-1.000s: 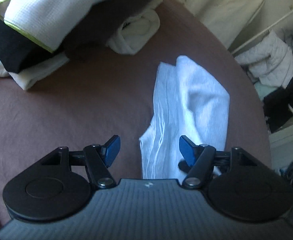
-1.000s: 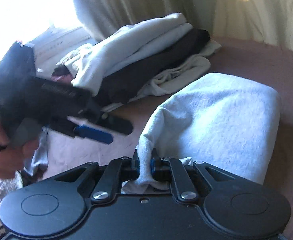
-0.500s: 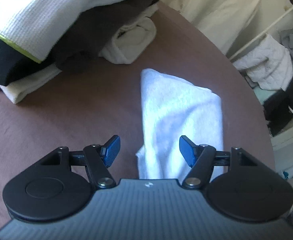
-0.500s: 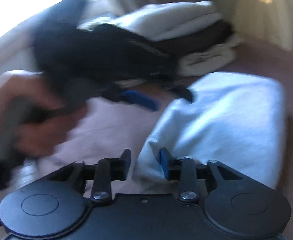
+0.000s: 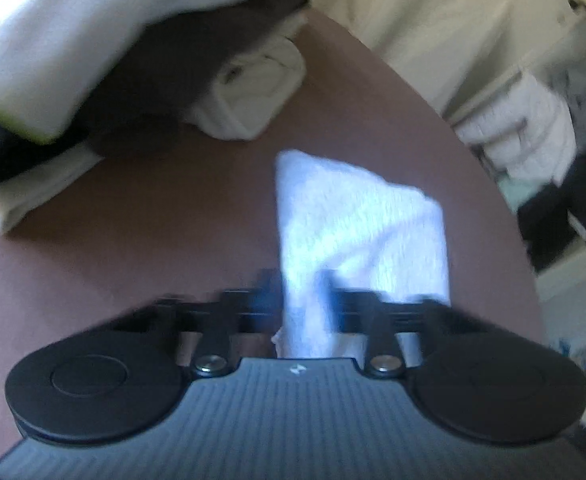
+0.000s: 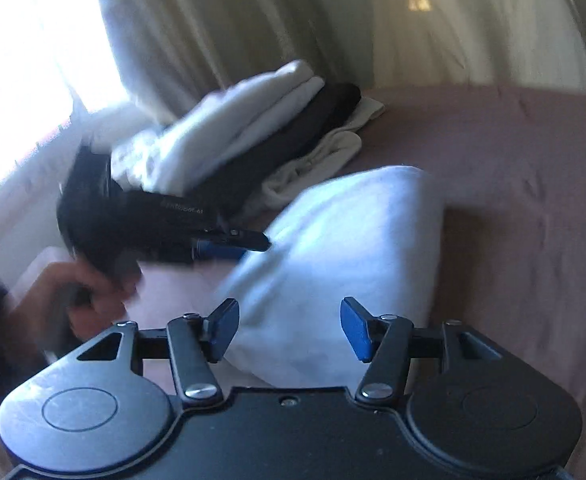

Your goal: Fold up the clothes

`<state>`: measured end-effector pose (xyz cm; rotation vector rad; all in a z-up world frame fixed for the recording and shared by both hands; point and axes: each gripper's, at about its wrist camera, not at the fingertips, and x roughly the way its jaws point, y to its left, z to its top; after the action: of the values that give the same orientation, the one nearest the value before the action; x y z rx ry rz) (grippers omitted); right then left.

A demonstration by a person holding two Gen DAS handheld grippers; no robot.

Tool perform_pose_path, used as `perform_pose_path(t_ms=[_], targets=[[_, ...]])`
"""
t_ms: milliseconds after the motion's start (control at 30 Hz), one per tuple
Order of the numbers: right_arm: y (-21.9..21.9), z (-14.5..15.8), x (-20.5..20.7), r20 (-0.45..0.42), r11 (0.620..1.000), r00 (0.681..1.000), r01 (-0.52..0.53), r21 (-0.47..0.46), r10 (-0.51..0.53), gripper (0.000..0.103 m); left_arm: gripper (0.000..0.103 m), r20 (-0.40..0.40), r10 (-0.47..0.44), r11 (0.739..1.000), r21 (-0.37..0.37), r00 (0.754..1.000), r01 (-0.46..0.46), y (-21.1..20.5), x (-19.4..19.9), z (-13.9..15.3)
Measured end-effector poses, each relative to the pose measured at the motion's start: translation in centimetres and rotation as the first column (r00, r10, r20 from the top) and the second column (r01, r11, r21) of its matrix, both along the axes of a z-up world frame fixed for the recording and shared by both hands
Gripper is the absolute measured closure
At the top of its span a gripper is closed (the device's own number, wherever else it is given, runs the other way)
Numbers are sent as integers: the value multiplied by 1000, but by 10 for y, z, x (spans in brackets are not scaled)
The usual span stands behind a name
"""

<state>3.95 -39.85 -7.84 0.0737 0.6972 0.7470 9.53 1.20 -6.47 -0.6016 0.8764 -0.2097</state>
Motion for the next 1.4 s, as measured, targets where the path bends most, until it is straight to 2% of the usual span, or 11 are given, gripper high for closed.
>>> perform_pose_path(t_ms=[133,233,367,500,567,733,867,1000,1067,1233,1400], targets=[[5,-25,-14,-36,982,982,-185,-29,184,46,97,64,-51,999,-2,997,51,-10,11,1],[6,-32,-26,22,973,979,-201,-112,204,59,97,123,-74,997,-6,990,76,-14,15,5],[10,-28,-31,20,955,966,-250,-157,257,61,88,38,-31,982,187,999,23,-27,19,-4],[23,-38,-41,-108,880,895,-445,-168,432,72,79,49,14,988,151,999,-22,-34,-8,11],[19,-33,-49,-72,895,905,-424,-138,418,70,54,26,-30,977,214,999,24,-43,-26,24],[-7,-11,-37,-68,955,953,-295,-10,294,68,47,-155,-81,939,319,985,127,-60,-59,8],[-27,-3,-31,14,989,992,-124,-86,125,51,42,-213,-48,966,237,976,99,-43,-72,-4],[-18,-35,-37,65,934,986,-123,-335,153,44,38,-231,-37,972,219,972,89,-37,-68,-7],[-21,-41,-42,75,940,986,-115,-322,147,44,37,-229,-39,969,230,973,93,-38,-69,-7],[-36,-32,-39,-122,943,981,-180,-278,151,48,34,-234,-20,978,197,972,67,-34,-70,-9],[-61,-7,-26,-107,979,990,-111,-171,94,38,33,-249,22,995,96,968,2,-22,-66,-8]])
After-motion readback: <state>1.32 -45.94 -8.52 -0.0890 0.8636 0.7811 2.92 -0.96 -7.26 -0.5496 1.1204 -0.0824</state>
